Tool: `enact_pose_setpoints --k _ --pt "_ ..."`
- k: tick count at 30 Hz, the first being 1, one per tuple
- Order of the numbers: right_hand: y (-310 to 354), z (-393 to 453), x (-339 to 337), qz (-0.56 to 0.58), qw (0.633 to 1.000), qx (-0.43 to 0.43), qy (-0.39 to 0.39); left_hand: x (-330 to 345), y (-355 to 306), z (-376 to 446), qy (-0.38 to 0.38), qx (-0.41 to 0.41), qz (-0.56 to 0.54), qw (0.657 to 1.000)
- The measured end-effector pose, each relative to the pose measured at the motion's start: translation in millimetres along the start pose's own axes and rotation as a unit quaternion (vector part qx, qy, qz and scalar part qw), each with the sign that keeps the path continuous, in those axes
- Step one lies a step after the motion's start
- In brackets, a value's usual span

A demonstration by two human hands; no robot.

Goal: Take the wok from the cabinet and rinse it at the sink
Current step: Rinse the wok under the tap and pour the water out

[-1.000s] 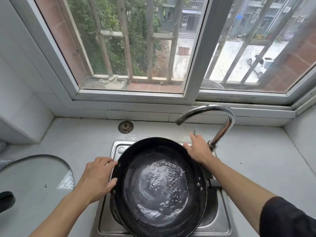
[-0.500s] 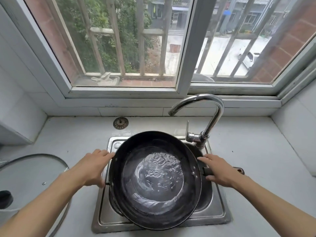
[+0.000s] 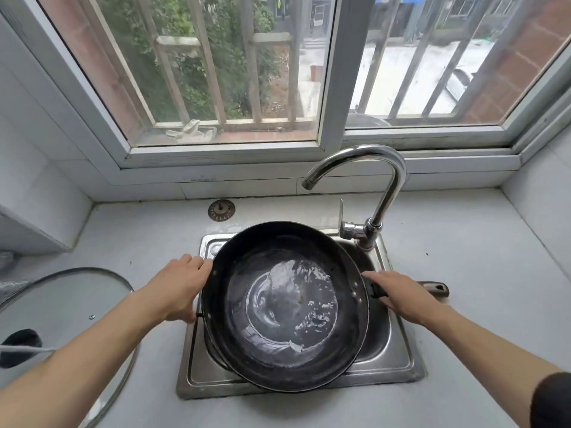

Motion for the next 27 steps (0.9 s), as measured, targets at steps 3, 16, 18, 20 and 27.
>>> enact_pose_setpoints --k 3,16,18,20,27 --pt "-1 0 2 -0.005 1.000 -0.009 -0.005 -1 -2 -2 -0.007 0.005 0.001 1.000" --pt "9 14 -28 0.002 0.997 -0.065 -0.044 -20 19 -19 -0.035 -0.014 0.005 0.999" --pt "14 19 -39 0.001 0.996 -0.066 -0.066 -28 27 -20 -0.051 -0.025 0.009 0.998" --pt "20 24 -47 0.000 0.994 -0.069 -0.085 -36 34 -20 -0.071 -0.040 0.016 0.997" --pt "28 44 -65 0.019 0.989 -0.056 -0.134 -43 54 -16 -0.155 -0.050 0.015 0.987"
Point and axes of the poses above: each hand's wrist, its own z-axis towards the middle knuckle, its own x-axis out of the palm, y = z × x, the point moved 6 cm from there along z, towards the middle knuckle, and after that the axes turned 7 degrees about x, right-handed, at the moved point
